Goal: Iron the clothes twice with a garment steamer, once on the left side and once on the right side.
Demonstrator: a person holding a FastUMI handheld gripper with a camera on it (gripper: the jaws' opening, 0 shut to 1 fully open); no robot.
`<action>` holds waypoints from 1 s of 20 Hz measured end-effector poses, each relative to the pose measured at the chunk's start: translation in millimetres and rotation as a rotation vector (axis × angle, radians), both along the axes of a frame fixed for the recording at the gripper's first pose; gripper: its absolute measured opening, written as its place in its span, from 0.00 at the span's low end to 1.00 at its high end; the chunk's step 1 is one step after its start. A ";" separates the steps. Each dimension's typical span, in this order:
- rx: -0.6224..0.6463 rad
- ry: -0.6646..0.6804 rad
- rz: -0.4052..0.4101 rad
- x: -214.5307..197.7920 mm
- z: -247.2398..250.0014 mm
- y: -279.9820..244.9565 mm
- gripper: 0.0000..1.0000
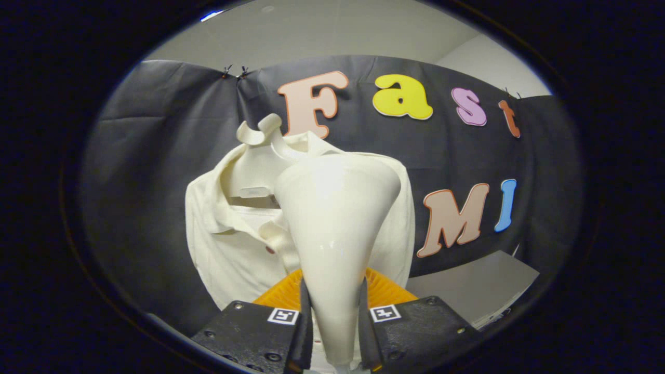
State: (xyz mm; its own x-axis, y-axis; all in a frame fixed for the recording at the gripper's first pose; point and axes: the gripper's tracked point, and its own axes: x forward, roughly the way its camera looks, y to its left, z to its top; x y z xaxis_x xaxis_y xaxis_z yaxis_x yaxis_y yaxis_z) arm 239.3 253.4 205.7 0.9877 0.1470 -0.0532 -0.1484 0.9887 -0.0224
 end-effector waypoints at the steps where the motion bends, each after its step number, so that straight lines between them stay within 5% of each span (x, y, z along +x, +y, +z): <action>1: 0.002 -0.002 0.002 7.5 4.8 -2.4 0.35; 12: 0.002 -0.013 0.009 20.8 -12.4 -7.8 0.36; 20: -0.052 0.080 0.010 34.1 -86.0 -9.8 0.36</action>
State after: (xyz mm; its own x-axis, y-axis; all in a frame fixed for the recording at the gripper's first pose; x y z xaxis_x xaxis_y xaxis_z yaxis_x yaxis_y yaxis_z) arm 273.4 243.7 119.7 0.9785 0.1517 -0.1396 -0.1615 0.9849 -0.0618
